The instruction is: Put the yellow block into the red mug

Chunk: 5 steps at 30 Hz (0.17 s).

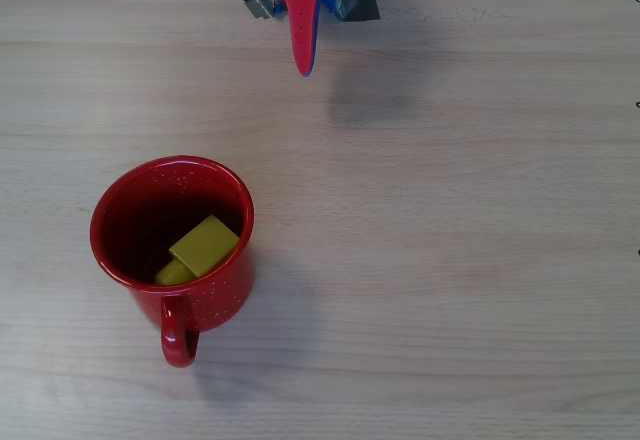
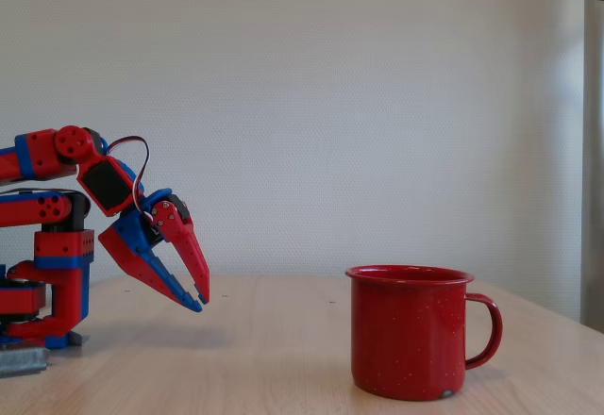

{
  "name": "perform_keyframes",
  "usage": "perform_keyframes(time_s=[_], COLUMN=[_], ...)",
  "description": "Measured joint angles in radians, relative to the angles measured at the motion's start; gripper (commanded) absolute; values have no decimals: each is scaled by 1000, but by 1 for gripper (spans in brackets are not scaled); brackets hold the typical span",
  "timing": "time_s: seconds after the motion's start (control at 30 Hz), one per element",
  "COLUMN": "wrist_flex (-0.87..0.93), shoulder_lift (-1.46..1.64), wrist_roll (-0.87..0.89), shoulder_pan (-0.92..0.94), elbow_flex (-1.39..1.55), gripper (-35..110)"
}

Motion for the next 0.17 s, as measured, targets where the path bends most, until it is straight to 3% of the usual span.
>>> perform_keyframes(time_s=[0.17], wrist_flex=[0], shoulder_lift=[0], wrist_roll=[0], shoulder_pan=[0], elbow_flex=[0], gripper=[0])
